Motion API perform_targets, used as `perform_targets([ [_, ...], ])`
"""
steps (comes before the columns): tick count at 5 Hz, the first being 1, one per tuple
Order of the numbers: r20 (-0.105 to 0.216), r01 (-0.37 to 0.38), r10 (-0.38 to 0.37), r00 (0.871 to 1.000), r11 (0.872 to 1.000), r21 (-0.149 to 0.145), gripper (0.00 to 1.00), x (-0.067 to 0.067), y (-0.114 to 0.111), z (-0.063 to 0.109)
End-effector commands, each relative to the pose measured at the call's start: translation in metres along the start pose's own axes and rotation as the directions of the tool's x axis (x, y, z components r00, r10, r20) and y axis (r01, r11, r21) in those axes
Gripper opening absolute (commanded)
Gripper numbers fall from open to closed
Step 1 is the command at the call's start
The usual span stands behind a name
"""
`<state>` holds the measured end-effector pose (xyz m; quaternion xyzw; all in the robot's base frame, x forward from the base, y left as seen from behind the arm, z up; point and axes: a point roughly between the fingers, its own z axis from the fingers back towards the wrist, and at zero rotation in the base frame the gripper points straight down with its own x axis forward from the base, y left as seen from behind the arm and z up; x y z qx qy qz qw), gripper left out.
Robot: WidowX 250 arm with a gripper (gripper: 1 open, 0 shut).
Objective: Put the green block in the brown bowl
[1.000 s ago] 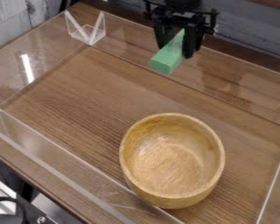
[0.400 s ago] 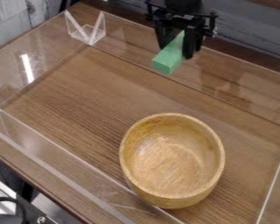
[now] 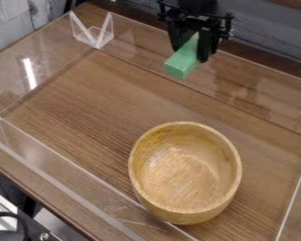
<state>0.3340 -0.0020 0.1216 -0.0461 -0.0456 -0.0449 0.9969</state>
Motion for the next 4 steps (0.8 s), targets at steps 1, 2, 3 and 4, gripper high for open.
perform_targets([
  [1,0.077,-0.002,0.002,0.997,1.0,0.009,0.0,0.011,0.005,0.017],
  [2,0.058,0.031,-0.03,0.998,1.0,-0.004,0.0,-0.022,-0.017,0.018],
  [3,0.051,0.069,-0.068,0.996,0.998,-0.014,0.0,-0.056,-0.049,0.019],
  [4,0.042,0.093,-0.092,0.995,0.995,-0.025,0.0,-0.092,-0.093,0.013],
])
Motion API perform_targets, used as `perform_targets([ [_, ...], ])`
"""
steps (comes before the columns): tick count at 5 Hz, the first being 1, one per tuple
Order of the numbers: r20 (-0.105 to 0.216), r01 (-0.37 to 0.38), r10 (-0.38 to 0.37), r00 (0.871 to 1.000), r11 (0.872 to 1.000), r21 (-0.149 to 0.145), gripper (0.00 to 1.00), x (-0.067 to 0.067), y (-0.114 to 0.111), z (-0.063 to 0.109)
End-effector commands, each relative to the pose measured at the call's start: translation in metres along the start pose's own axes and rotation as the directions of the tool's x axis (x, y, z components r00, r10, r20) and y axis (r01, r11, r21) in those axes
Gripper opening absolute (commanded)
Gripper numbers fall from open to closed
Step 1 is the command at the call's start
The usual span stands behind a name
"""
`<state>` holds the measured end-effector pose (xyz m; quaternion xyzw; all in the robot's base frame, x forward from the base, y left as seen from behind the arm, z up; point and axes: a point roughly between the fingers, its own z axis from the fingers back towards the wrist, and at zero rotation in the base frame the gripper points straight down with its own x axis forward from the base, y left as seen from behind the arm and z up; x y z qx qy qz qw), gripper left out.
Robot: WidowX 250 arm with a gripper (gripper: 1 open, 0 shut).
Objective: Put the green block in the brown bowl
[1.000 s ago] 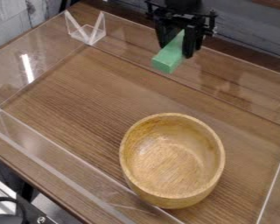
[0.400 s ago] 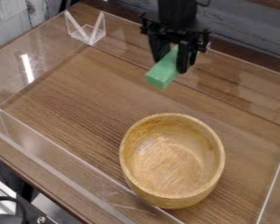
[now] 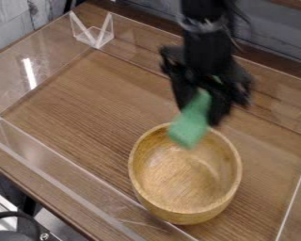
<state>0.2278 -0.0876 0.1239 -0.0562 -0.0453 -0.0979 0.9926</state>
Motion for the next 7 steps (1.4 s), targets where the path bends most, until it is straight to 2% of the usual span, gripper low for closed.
perform_targets([
  [1,0.054,-0.024,0.024,0.998,1.0,0.004,0.0,-0.009,-0.023,0.001],
  [2,0.077,-0.101,0.1,0.992,0.995,0.011,0.0,-0.012,-0.01,0.012],
  [3,0.094,-0.155,0.153,0.984,0.988,0.008,0.0,-0.017,0.003,0.004],
  [4,0.095,-0.168,0.167,0.981,0.986,0.006,0.0,-0.022,0.005,-0.006],
  [7,0.082,-0.187,0.188,0.979,0.982,-0.016,0.0,-0.03,0.006,-0.015],
])
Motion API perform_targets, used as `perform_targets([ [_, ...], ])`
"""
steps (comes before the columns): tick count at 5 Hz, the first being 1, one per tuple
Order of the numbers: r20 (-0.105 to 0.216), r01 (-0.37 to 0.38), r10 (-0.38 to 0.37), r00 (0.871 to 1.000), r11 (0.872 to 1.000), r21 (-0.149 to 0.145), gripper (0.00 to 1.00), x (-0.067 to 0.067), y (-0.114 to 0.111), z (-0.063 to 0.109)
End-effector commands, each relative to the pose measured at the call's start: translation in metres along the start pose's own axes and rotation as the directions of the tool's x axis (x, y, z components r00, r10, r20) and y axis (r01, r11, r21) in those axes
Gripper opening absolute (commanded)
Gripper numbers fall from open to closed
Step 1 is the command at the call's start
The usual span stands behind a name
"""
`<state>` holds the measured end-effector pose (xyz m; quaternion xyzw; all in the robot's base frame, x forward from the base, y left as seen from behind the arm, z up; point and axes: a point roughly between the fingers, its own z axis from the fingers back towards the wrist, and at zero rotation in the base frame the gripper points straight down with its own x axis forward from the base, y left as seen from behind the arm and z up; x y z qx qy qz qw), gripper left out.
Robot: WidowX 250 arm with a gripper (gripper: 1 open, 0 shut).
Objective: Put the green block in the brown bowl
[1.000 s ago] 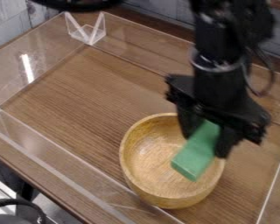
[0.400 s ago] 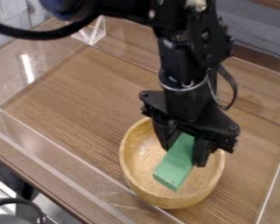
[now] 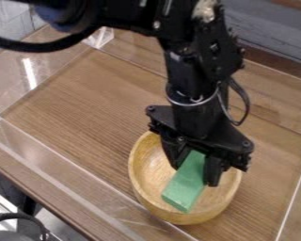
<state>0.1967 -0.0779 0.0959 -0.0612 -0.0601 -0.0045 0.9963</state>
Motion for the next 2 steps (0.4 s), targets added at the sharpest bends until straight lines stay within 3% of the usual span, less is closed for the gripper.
perform_targets([
  [1,0.036,-0.011,0.012,0.999,1.0,-0.021,0.0,0.0039,0.0002,0.007],
  [2,0.03,-0.019,0.02,0.999,0.999,-0.026,0.0,0.0033,0.0012,0.0058],
])
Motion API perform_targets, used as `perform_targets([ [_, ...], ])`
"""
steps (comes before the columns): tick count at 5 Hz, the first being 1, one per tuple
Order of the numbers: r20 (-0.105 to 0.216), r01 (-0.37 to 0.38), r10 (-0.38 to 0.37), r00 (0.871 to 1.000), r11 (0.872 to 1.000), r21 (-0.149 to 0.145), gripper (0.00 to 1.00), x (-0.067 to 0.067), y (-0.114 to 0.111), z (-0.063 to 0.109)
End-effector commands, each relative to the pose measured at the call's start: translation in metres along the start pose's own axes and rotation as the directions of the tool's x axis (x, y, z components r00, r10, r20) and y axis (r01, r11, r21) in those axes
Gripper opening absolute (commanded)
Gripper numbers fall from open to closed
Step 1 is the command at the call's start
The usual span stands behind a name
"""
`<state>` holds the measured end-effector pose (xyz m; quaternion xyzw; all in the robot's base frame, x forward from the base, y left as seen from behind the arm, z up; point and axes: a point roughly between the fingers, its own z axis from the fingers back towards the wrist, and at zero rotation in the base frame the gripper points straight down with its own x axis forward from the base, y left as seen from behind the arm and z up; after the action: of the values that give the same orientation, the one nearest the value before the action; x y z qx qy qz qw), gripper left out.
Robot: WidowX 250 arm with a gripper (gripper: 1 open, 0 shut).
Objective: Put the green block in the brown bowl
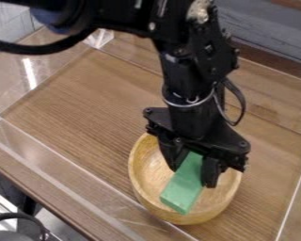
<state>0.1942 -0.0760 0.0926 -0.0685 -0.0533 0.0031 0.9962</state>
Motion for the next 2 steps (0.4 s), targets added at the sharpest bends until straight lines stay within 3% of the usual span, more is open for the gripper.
perform_targets([
  [1,0.036,-0.009,0.01,0.999,1.0,-0.019,0.0,0.0054,-0.0004,0.0077],
  [2,0.029,-0.017,0.017,0.999,1.0,-0.025,0.0,0.0046,0.0002,0.0062],
])
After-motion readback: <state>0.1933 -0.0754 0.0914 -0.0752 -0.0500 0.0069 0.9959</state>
